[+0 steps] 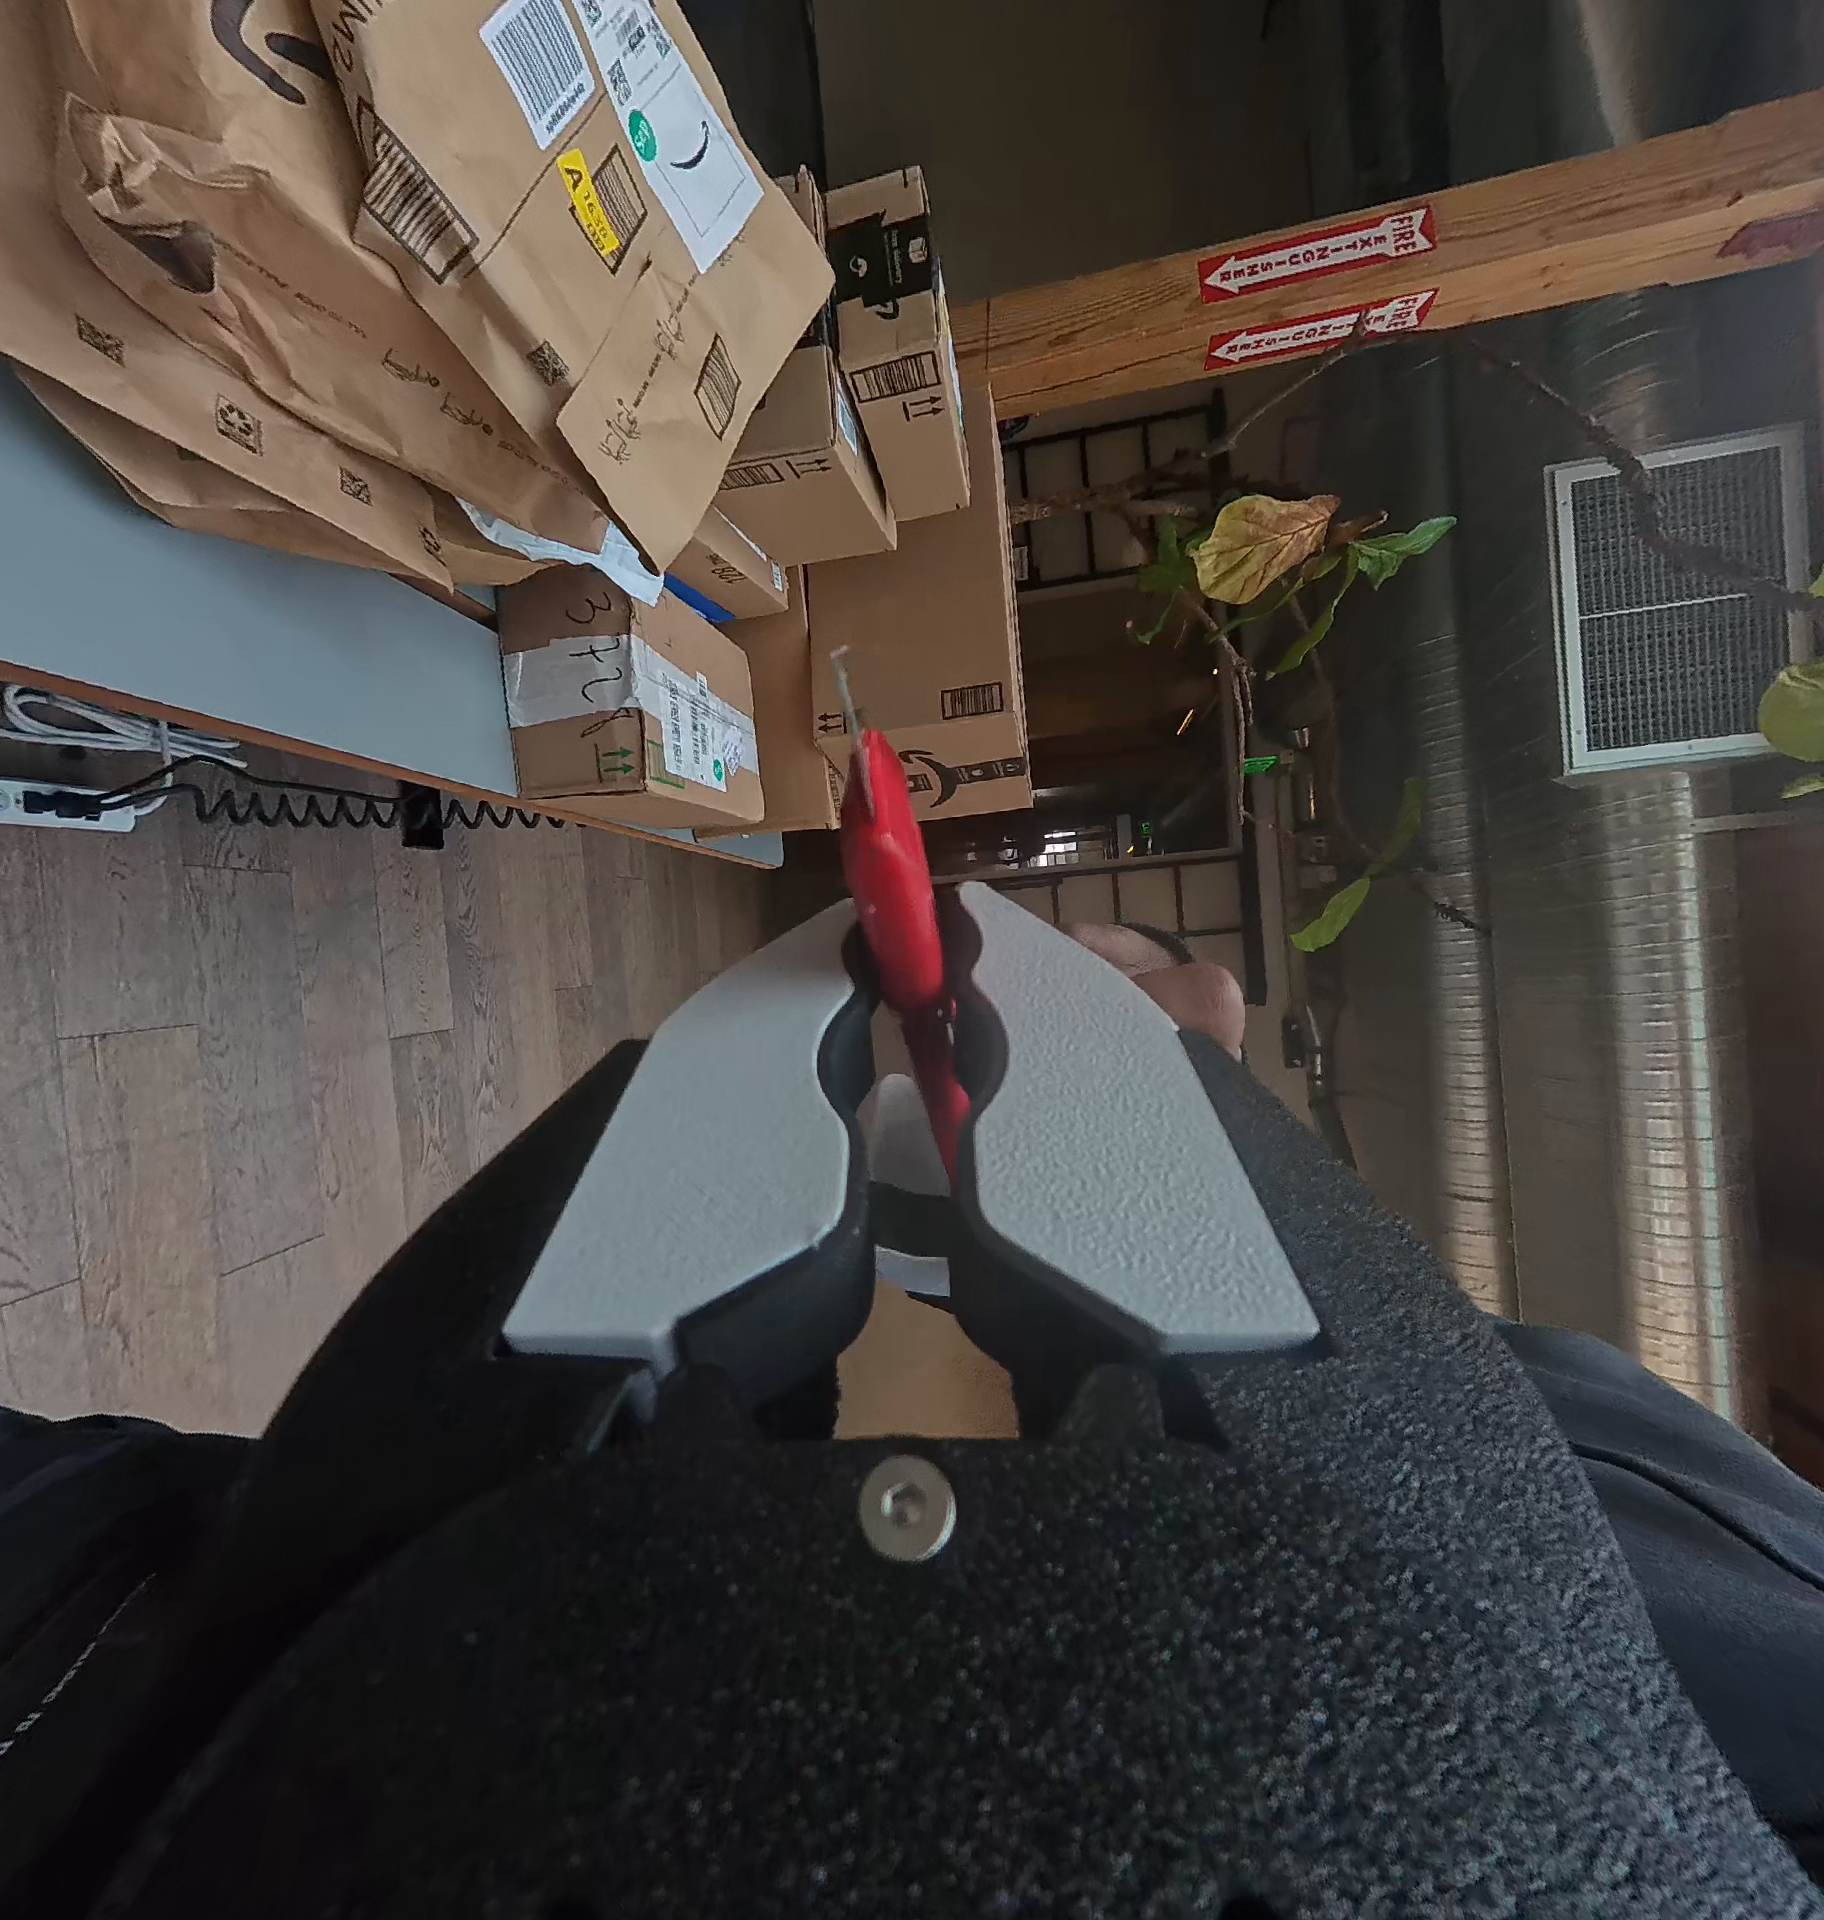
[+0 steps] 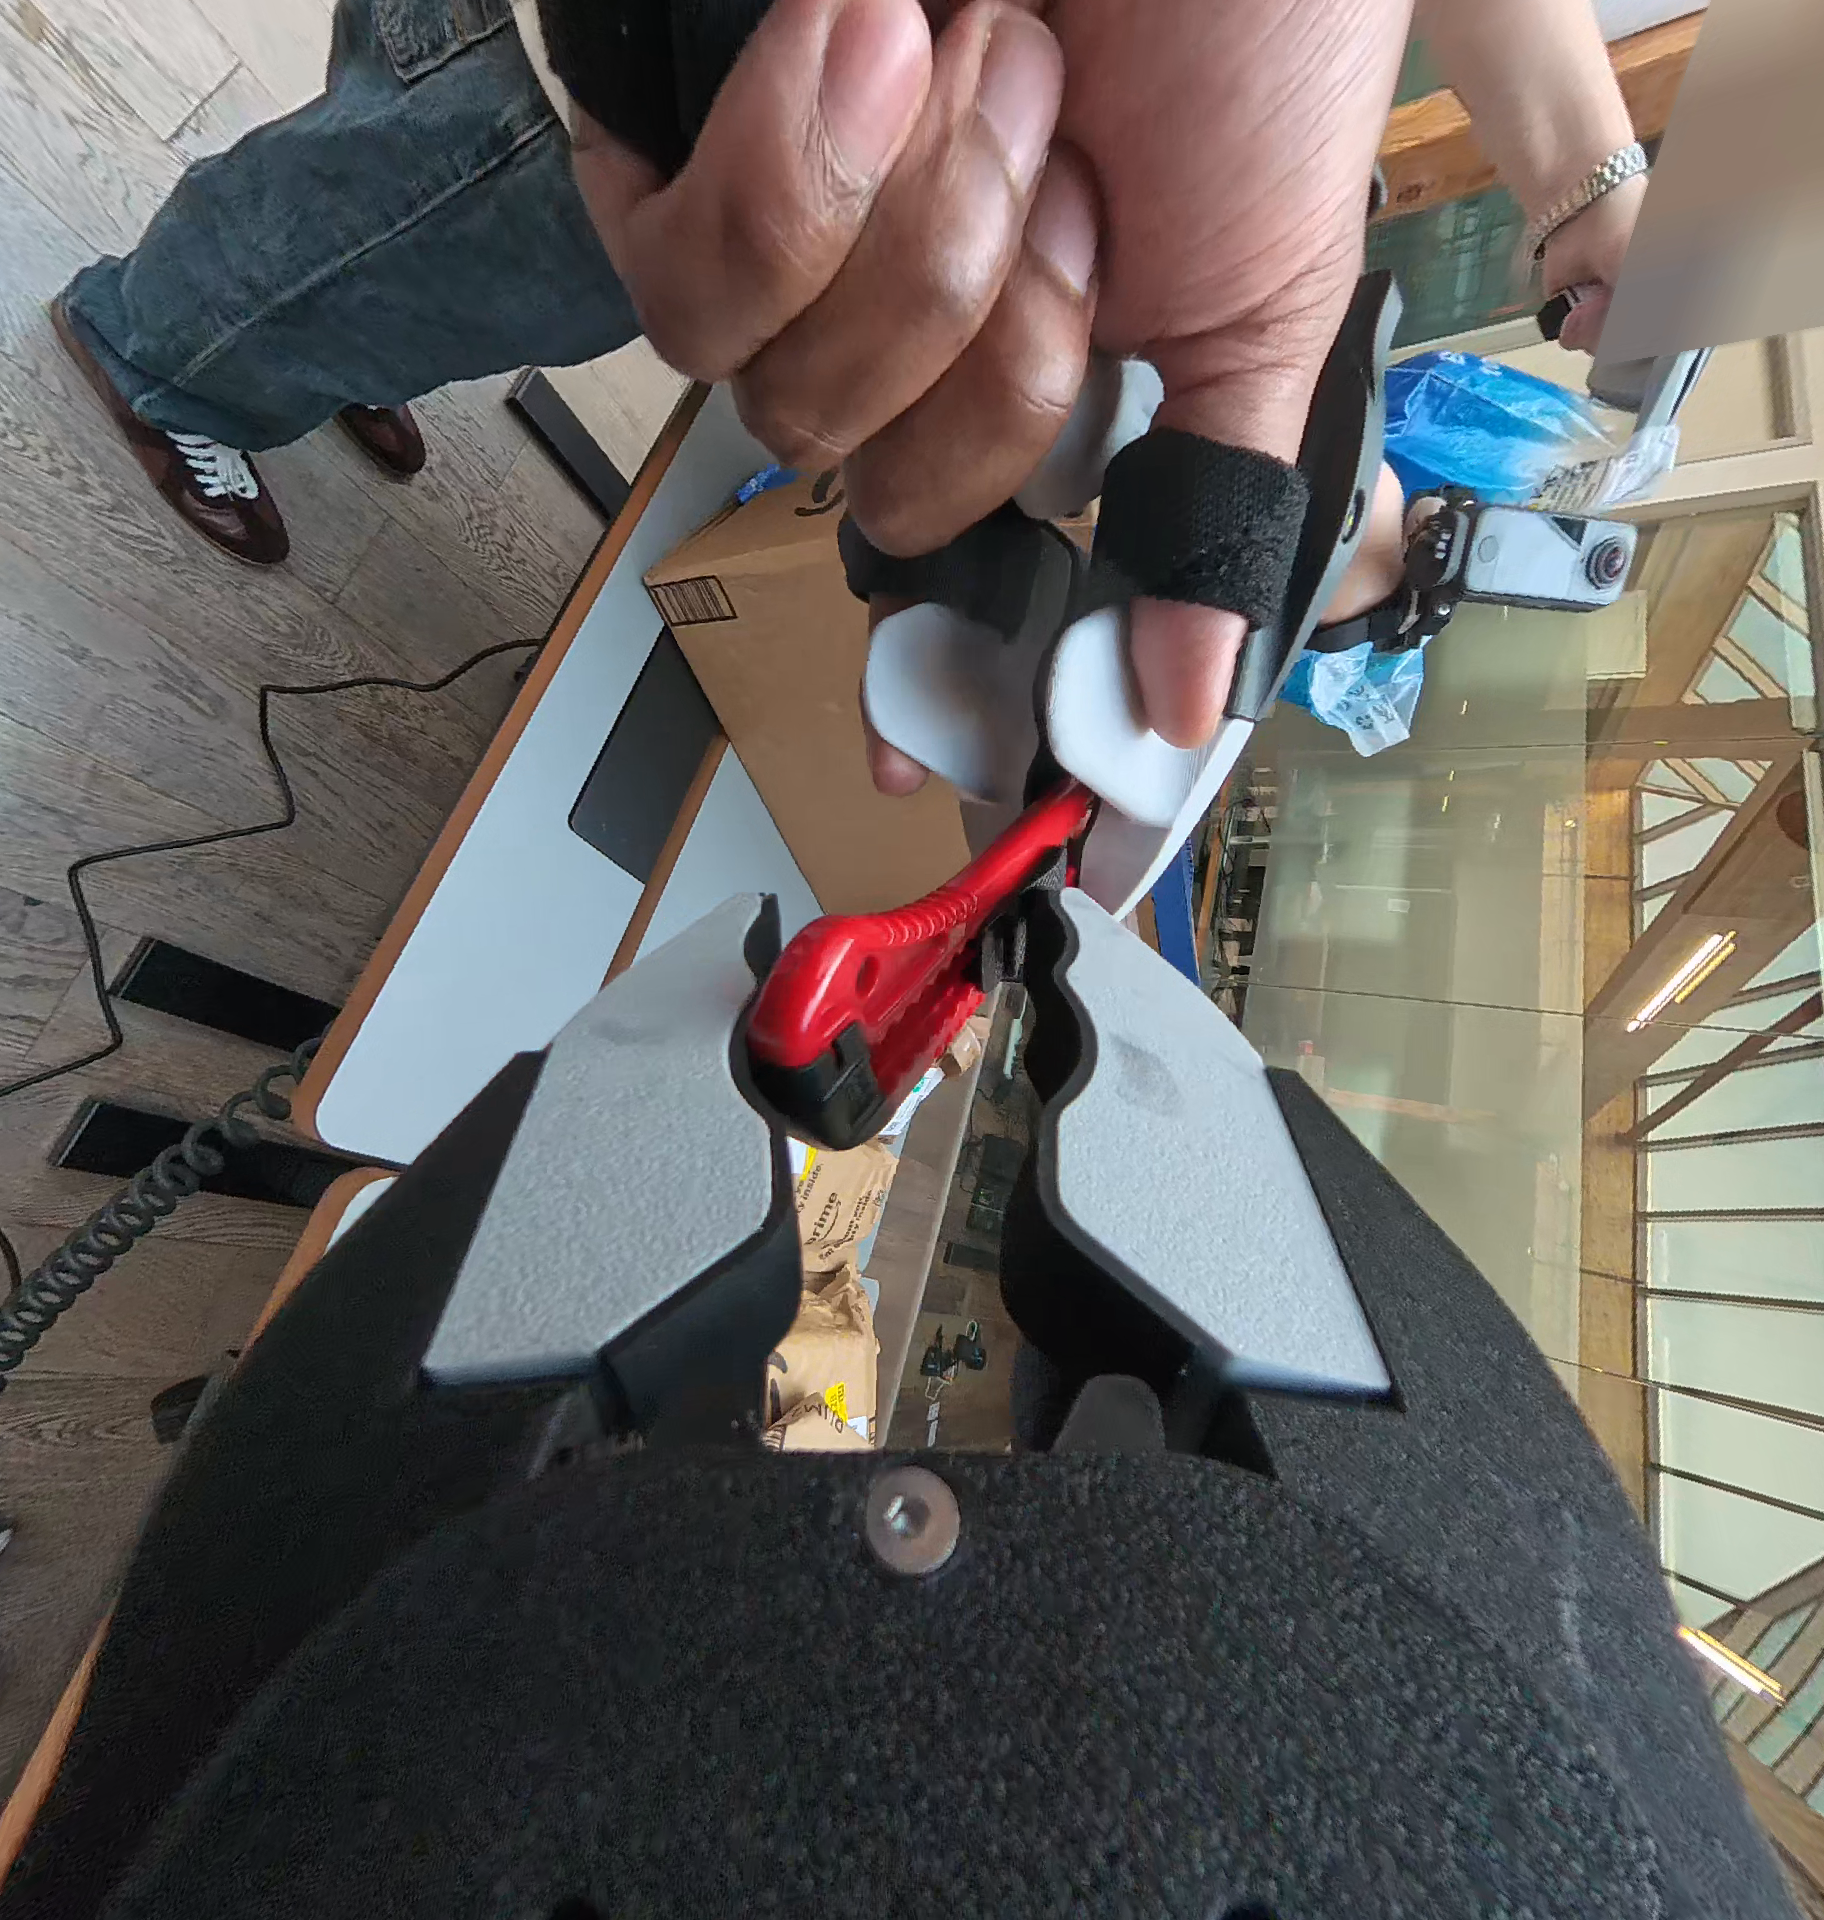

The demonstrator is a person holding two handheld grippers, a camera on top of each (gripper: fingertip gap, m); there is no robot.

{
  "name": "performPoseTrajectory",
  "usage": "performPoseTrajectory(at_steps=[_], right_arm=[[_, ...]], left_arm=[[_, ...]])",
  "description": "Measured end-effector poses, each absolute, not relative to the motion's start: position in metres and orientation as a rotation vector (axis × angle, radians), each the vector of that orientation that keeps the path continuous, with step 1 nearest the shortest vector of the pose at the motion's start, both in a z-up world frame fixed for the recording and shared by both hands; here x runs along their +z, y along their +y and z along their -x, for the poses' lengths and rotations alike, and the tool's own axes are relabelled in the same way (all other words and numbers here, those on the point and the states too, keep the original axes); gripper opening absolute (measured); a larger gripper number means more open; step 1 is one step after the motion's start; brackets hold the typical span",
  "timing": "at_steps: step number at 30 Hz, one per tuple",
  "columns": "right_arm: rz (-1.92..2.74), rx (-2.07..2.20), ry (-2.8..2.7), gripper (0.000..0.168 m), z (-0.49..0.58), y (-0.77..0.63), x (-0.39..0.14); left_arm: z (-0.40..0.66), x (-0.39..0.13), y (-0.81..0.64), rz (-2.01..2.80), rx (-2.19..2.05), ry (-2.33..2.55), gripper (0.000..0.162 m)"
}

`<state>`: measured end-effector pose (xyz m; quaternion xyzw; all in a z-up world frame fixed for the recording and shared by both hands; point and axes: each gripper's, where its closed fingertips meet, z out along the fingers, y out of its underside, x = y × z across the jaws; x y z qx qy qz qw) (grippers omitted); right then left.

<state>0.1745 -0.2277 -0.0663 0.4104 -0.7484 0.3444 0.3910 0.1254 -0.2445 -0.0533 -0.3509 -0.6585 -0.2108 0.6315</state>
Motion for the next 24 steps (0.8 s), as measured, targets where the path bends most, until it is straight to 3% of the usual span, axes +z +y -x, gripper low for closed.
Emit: performPoseTrajectory(at_steps=[3, 15, 24], right_arm=[[-1.047, 0.879, -1.902, 0.045, -0.172, -0.229, -0.068], [-1.055, 0.890, -2.034, 0.076, -0.167, -0.228, -0.076], [-1.060, 0.906, -2.034, 0.078, -0.169, -0.229, -0.077]], left_arm=[[-0.124, -0.056, -0.246, 0.786, -0.496, -1.508, 0.011], [-0.119, -0.052, -0.239, 0.838, -0.501, -1.460, 0.011], [-0.119, -0.048, -0.239, 0.844, -0.485, -1.454, 0.010]])
